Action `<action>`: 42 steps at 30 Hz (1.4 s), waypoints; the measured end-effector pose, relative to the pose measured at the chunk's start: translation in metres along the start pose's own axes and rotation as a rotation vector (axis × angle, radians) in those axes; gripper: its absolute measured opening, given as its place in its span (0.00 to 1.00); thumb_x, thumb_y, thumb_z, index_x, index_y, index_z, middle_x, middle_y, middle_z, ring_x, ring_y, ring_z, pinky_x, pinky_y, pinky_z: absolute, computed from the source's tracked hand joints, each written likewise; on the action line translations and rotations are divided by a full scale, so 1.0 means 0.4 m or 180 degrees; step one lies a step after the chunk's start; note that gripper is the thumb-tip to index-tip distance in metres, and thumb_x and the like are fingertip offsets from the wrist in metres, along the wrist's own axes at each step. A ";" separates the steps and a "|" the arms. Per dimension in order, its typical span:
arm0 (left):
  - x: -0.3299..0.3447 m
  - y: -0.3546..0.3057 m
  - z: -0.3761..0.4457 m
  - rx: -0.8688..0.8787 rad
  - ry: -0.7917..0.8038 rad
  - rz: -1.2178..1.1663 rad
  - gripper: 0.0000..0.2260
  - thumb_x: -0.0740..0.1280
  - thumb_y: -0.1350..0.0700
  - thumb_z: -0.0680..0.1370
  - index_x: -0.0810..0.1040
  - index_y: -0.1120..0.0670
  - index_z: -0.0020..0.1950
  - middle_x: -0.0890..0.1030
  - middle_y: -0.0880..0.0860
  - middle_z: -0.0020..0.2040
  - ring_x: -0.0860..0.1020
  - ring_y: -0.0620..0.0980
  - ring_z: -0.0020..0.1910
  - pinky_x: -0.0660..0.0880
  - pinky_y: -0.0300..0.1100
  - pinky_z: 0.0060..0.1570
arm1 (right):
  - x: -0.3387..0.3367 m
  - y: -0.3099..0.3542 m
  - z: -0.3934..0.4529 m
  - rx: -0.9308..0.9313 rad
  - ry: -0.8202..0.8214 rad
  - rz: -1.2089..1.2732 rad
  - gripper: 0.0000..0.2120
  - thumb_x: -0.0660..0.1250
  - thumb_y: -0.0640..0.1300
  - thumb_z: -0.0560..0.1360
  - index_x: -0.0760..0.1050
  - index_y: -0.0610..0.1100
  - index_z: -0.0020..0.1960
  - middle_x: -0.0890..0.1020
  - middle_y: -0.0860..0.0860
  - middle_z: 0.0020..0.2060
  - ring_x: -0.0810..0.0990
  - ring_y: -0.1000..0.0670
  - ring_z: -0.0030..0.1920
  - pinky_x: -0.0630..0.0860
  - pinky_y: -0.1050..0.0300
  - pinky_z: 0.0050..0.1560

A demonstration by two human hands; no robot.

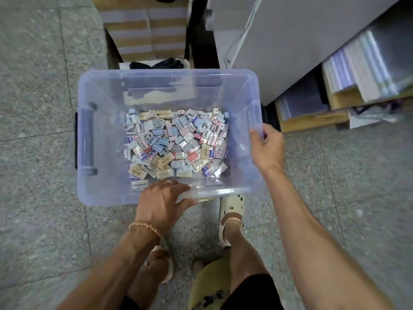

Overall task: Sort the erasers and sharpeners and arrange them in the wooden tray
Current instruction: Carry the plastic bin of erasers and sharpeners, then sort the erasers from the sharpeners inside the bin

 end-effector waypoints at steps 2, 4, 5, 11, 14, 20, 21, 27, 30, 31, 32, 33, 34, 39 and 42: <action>0.017 -0.026 0.027 -0.0139 -0.0056 -0.0149 0.13 0.79 0.43 0.64 0.85 0.49 0.42 0.84 0.49 0.37 0.81 0.54 0.34 0.77 0.44 0.32 | -0.002 0.018 0.066 -0.0192 0.0124 -0.0242 0.14 0.65 0.47 0.77 0.70 0.43 0.35 0.69 0.48 0.28 0.67 0.47 0.31 0.71 0.47 0.34; 0.039 -0.038 0.042 -0.0169 -0.0066 -0.0151 0.13 0.76 0.41 0.66 0.84 0.48 0.42 0.83 0.49 0.38 0.81 0.54 0.36 0.78 0.45 0.31 | -0.002 0.008 0.097 -0.0304 0.0209 -0.0320 0.18 0.65 0.45 0.78 0.63 0.47 0.32 0.66 0.50 0.27 0.66 0.46 0.30 0.72 0.45 0.33; 0.046 -0.042 0.045 -0.0137 -0.0117 -0.0165 0.14 0.72 0.38 0.68 0.84 0.48 0.43 0.83 0.48 0.38 0.81 0.53 0.36 0.78 0.45 0.31 | -0.007 0.003 0.103 -0.0360 0.0240 -0.0328 0.18 0.65 0.45 0.78 0.63 0.46 0.32 0.66 0.51 0.27 0.66 0.47 0.30 0.73 0.43 0.33; 0.035 -0.051 0.051 0.0080 -0.0396 -0.0231 0.22 0.61 0.34 0.71 0.85 0.49 0.43 0.83 0.46 0.39 0.80 0.48 0.35 0.73 0.38 0.30 | -0.016 -0.009 0.113 -0.0538 0.0324 -0.0388 0.18 0.65 0.43 0.79 0.65 0.43 0.33 0.67 0.50 0.27 0.65 0.51 0.29 0.67 0.50 0.34; 0.048 -0.075 0.061 0.0196 -0.0410 -0.0285 0.22 0.61 0.33 0.71 0.85 0.48 0.43 0.84 0.45 0.40 0.80 0.47 0.36 0.76 0.40 0.30 | -0.043 -0.033 0.114 -0.0550 0.0245 -0.0370 0.18 0.64 0.42 0.79 0.64 0.44 0.32 0.66 0.51 0.27 0.65 0.50 0.30 0.65 0.52 0.35; 0.095 -0.112 0.079 0.0200 -0.0417 -0.0218 0.25 0.57 0.27 0.70 0.82 0.44 0.44 0.79 0.42 0.37 0.77 0.45 0.37 0.77 0.46 0.33 | -0.072 -0.040 0.149 -0.0782 0.0050 -0.0670 0.18 0.63 0.42 0.79 0.63 0.45 0.32 0.67 0.51 0.26 0.67 0.48 0.29 0.59 0.51 0.34; 0.098 -0.109 0.080 0.0150 -0.0461 -0.0172 0.24 0.57 0.27 0.70 0.81 0.44 0.45 0.79 0.42 0.37 0.77 0.44 0.38 0.77 0.45 0.35 | -0.071 -0.038 0.153 -0.0809 0.0019 -0.0754 0.18 0.63 0.41 0.79 0.63 0.44 0.31 0.68 0.51 0.25 0.67 0.48 0.29 0.57 0.52 0.35; 0.105 -0.121 0.056 -0.0008 -0.0645 0.0145 0.22 0.60 0.28 0.70 0.81 0.41 0.51 0.81 0.41 0.41 0.77 0.41 0.42 0.76 0.43 0.44 | -0.073 -0.050 0.147 -0.0909 -0.0118 -0.0831 0.18 0.63 0.45 0.77 0.64 0.45 0.30 0.70 0.50 0.27 0.75 0.39 0.38 0.67 0.51 0.37; 0.099 -0.136 0.029 -0.0263 -0.0547 0.0149 0.20 0.64 0.30 0.71 0.82 0.42 0.51 0.82 0.41 0.42 0.77 0.41 0.41 0.74 0.38 0.40 | -0.083 -0.043 0.109 -0.0831 -0.0059 -0.0772 0.17 0.62 0.45 0.77 0.63 0.46 0.31 0.71 0.46 0.31 0.78 0.35 0.43 0.69 0.48 0.40; 0.096 -0.144 0.025 -0.0319 -0.0535 0.0128 0.19 0.65 0.31 0.71 0.82 0.42 0.51 0.82 0.41 0.42 0.76 0.41 0.40 0.70 0.35 0.37 | -0.088 -0.036 0.099 -0.0812 -0.0025 -0.0727 0.16 0.61 0.45 0.77 0.64 0.45 0.32 0.73 0.44 0.33 0.78 0.34 0.45 0.69 0.49 0.41; 0.093 -0.154 0.017 -0.0368 -0.0539 0.0083 0.18 0.65 0.32 0.72 0.81 0.43 0.52 0.81 0.40 0.41 0.74 0.40 0.39 0.65 0.32 0.33 | -0.094 -0.033 0.083 -0.0782 0.0026 -0.0652 0.14 0.60 0.46 0.77 0.66 0.44 0.34 0.74 0.43 0.35 0.78 0.34 0.47 0.69 0.49 0.41; 0.089 -0.158 0.015 -0.0401 -0.0543 0.0047 0.18 0.66 0.33 0.72 0.82 0.43 0.52 0.79 0.40 0.40 0.73 0.40 0.38 0.62 0.31 0.32 | -0.098 -0.028 0.072 -0.0763 0.0057 -0.0603 0.12 0.60 0.47 0.77 0.67 0.44 0.36 0.76 0.42 0.38 0.78 0.35 0.49 0.68 0.49 0.42; 0.084 -0.156 0.028 -0.0390 -0.0549 0.0026 0.18 0.66 0.33 0.72 0.82 0.44 0.52 0.79 0.40 0.40 0.72 0.40 0.38 0.62 0.31 0.32 | -0.100 -0.020 0.076 -0.0750 0.0062 -0.0605 0.11 0.60 0.47 0.77 0.70 0.43 0.39 0.78 0.40 0.41 0.78 0.35 0.50 0.68 0.49 0.43; 0.073 -0.118 0.021 -0.0424 -0.0358 -0.0589 0.13 0.69 0.39 0.73 0.83 0.47 0.50 0.84 0.42 0.46 0.79 0.41 0.45 0.77 0.40 0.49 | -0.091 0.042 0.040 -0.1234 0.0301 -0.0997 0.18 0.63 0.47 0.80 0.75 0.36 0.64 0.78 0.37 0.61 0.73 0.37 0.65 0.68 0.49 0.61; 0.011 -0.026 0.019 -0.0554 -0.0635 -0.1122 0.10 0.69 0.43 0.76 0.83 0.49 0.44 0.83 0.44 0.39 0.80 0.39 0.39 0.77 0.39 0.44 | -0.020 0.148 0.028 -0.1801 0.0629 -0.1115 0.20 0.62 0.49 0.81 0.73 0.39 0.69 0.76 0.41 0.66 0.71 0.42 0.68 0.66 0.52 0.66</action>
Point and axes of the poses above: each hand's wrist, its own z-axis towards the middle knuckle, its own x-axis out of the palm, y = z × x, the point moved 8 cm from there along z, towards the middle knuckle
